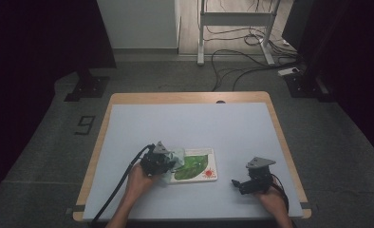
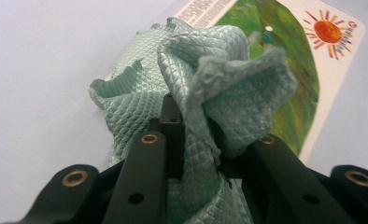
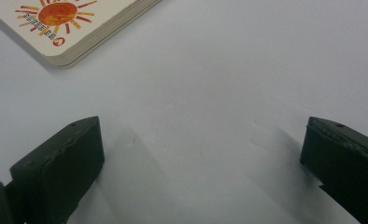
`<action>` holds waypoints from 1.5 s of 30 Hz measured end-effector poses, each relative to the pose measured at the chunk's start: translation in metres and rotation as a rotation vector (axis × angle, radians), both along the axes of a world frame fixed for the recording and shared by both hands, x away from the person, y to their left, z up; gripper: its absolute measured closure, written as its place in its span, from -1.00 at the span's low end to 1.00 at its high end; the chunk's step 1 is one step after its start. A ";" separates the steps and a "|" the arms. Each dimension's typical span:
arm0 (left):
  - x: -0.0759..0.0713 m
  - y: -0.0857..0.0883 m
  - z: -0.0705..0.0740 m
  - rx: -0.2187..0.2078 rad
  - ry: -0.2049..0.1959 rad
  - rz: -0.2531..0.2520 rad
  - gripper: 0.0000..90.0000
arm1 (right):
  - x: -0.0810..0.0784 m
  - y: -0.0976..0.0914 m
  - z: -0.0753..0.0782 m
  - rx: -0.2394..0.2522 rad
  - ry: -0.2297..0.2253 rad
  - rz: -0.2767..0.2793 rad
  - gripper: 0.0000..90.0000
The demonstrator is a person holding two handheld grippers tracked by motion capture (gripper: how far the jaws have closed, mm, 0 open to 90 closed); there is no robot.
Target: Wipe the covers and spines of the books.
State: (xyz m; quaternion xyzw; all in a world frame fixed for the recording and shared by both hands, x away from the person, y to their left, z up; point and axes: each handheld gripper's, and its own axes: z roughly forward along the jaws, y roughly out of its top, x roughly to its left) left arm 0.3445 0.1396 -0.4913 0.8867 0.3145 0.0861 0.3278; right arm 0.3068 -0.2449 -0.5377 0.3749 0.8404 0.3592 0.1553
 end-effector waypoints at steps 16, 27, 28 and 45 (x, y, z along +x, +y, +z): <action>-0.007 -0.012 -0.001 -0.034 0.036 -0.043 0.68 | 0.000 0.000 0.000 0.000 0.000 0.000 -1.00; -0.002 -0.044 -0.002 -0.030 0.041 -0.092 0.68 | 0.000 0.000 0.000 0.001 0.002 -0.001 -1.00; -0.001 -0.047 -0.002 -0.027 0.041 -0.097 0.68 | 0.000 0.000 0.000 0.001 0.002 -0.001 -1.00; 0.007 -0.099 -0.004 -0.037 0.045 -0.172 0.68 | 0.000 0.000 0.000 0.001 0.002 -0.001 -1.00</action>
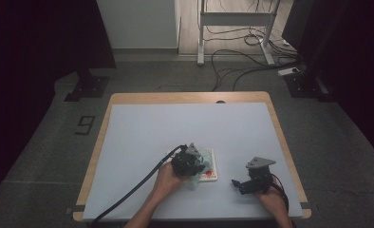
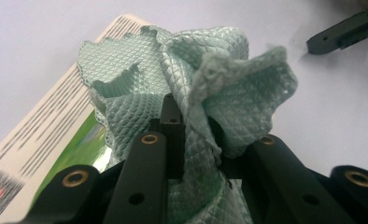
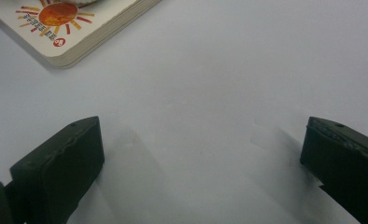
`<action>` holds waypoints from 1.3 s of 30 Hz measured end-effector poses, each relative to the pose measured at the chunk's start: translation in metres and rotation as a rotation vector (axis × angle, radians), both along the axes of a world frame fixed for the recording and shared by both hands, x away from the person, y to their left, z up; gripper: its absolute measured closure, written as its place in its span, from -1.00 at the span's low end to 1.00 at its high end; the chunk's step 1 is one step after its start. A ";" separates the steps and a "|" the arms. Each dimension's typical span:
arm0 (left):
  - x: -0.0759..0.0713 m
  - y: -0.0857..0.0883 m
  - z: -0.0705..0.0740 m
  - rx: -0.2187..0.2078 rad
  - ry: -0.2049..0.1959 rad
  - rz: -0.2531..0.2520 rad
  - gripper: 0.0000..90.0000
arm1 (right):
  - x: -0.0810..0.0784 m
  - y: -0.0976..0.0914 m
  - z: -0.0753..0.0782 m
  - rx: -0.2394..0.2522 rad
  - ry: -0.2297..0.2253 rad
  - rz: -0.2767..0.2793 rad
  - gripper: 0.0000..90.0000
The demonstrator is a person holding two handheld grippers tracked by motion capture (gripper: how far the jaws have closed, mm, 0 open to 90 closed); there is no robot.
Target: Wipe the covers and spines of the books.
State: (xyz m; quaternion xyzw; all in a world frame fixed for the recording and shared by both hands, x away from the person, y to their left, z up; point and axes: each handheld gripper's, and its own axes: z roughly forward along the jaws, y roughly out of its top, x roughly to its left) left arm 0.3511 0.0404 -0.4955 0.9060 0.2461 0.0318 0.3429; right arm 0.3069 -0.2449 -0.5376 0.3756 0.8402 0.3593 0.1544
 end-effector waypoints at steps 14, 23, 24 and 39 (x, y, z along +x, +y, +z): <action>-0.010 -0.034 -0.001 -0.001 0.003 -0.080 0.68 | 0.000 0.000 0.000 0.000 -0.001 0.000 -1.00; -0.017 -0.031 -0.001 0.023 -0.007 -0.099 0.68 | 0.000 0.000 0.000 -0.001 -0.002 0.002 -1.00; -0.018 -0.030 -0.001 0.027 -0.011 -0.097 0.68 | 0.000 0.000 0.000 -0.001 -0.002 0.002 -1.00; -0.022 0.010 -0.001 0.011 -0.002 -0.061 0.68 | 0.000 0.000 0.000 -0.001 -0.003 0.001 -1.00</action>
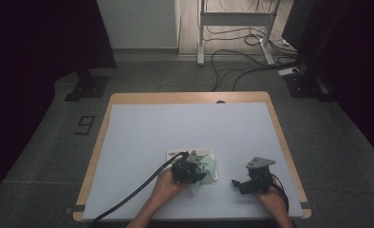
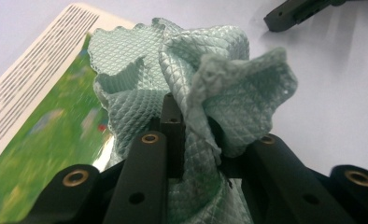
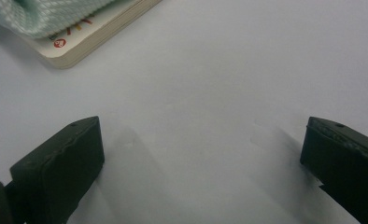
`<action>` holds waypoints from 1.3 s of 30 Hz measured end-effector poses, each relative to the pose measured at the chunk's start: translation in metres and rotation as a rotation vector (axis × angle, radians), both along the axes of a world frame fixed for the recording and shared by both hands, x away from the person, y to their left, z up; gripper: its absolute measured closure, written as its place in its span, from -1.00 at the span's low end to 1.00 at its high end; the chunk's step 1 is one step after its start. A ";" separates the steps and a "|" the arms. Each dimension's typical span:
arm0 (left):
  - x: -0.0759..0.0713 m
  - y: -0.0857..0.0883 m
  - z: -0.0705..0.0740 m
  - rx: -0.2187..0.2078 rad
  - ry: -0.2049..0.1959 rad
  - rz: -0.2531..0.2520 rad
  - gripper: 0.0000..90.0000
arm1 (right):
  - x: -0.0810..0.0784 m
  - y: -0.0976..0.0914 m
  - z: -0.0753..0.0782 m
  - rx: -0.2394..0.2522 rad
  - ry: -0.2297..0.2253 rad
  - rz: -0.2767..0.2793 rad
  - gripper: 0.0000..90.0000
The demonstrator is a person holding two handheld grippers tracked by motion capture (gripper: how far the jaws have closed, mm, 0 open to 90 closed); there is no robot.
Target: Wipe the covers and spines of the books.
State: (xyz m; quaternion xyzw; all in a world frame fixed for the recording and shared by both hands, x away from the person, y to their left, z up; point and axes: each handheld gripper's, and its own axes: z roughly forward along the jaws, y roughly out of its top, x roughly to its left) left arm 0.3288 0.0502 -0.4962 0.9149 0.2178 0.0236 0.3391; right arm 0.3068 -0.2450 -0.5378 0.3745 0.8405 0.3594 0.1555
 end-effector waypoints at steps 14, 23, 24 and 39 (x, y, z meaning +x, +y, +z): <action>-0.003 0.037 0.002 0.007 0.005 0.050 0.68 | 0.000 0.000 0.000 0.000 0.000 0.000 -1.00; -0.008 0.063 0.003 0.000 0.000 0.096 0.68 | 0.000 0.000 0.000 0.000 0.000 0.000 -1.00; -0.009 0.066 0.003 -0.001 0.001 0.102 0.68 | 0.000 0.000 0.000 0.000 0.000 0.000 -1.00; -0.012 0.098 0.003 -0.025 -0.002 0.170 0.68 | 0.000 0.000 0.000 0.000 0.000 -0.001 -1.00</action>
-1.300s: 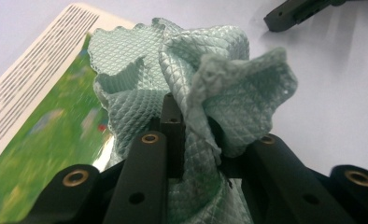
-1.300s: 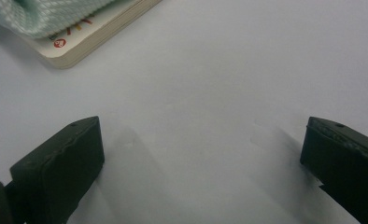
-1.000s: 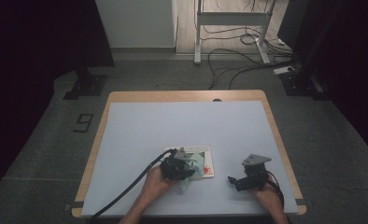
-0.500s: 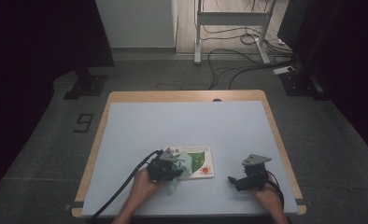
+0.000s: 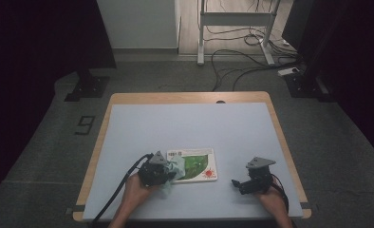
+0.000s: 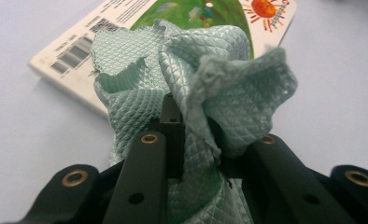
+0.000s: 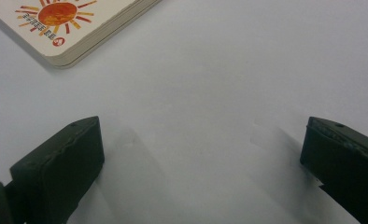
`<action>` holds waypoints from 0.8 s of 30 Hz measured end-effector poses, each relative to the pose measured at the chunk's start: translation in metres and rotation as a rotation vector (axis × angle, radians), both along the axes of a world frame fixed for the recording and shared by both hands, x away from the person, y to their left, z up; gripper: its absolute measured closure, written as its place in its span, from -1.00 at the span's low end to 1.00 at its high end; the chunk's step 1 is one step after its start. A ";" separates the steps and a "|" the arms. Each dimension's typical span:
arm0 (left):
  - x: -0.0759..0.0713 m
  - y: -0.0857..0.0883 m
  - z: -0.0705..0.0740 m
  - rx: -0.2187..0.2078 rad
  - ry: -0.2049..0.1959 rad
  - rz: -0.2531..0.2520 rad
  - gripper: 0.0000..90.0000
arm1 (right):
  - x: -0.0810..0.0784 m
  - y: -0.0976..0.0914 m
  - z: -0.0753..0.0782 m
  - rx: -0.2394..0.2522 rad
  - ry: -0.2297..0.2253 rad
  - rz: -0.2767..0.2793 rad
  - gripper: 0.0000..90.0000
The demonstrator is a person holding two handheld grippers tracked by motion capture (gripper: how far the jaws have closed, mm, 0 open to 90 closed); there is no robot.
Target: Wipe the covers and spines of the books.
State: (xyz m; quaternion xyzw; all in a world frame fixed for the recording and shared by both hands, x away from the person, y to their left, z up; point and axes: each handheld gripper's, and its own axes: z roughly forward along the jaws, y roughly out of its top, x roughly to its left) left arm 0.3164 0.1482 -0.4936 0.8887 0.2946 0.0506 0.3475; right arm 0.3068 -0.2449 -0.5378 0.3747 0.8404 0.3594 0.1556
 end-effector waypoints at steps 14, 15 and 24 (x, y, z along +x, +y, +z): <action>0.003 0.022 0.016 -0.017 -0.031 0.081 0.68 | 0.000 0.000 0.000 0.000 0.000 0.000 -1.00; 0.004 0.025 0.019 -0.023 -0.035 0.090 0.68 | 0.000 0.000 0.000 0.000 0.000 0.000 -1.00; 0.014 0.054 0.037 -0.029 -0.076 0.174 0.68 | 0.000 0.000 0.000 0.000 0.000 0.000 -1.00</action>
